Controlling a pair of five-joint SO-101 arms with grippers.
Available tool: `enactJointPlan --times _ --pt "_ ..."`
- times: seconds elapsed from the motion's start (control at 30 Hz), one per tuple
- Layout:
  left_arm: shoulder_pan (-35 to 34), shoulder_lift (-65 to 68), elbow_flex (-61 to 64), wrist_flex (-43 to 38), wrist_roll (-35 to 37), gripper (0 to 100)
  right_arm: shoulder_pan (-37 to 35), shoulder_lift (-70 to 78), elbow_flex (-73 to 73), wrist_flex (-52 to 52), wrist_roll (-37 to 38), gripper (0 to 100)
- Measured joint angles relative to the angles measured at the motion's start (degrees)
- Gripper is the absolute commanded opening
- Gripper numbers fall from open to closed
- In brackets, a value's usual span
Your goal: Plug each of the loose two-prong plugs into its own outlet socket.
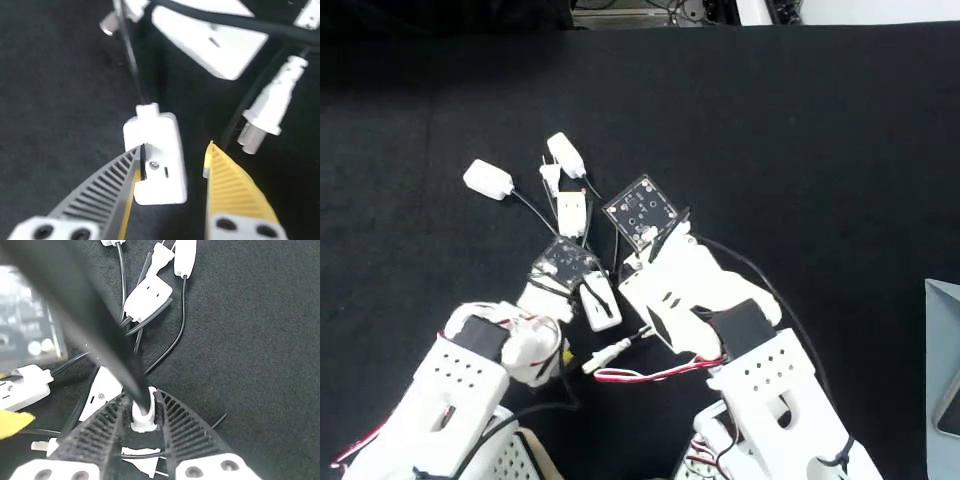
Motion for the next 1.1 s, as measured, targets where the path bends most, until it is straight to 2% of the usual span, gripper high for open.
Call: enactJointPlan --times 0.33,0.6,0.8,0.9,1.0,1.1 --pt "-14.7 4.3 0.1 -1.2 -7.7 20 0.0 0.0 0.0 0.0 0.0 1.1" --pt "-19.3 4.3 -0.7 -1.2 -8.4 21 0.0 0.0 0.0 0.0 0.0 1.1" --pt "-27.9 4.3 -5.6 -1.2 -9.8 32 0.0 0.0 0.0 0.0 0.0 1.1" --pt "-32.2 4.3 -8.6 -1.1 -10.2 34 0.0 0.0 0.0 0.0 0.0 1.1" --pt "-33.8 4.3 -11.3 1.1 -11.3 34 0.0 0.0 0.0 0.0 0.0 1.1" --pt "-32.4 4.3 -12.0 4.7 -13.8 34 0.0 0.0 0.0 0.0 0.0 1.1"
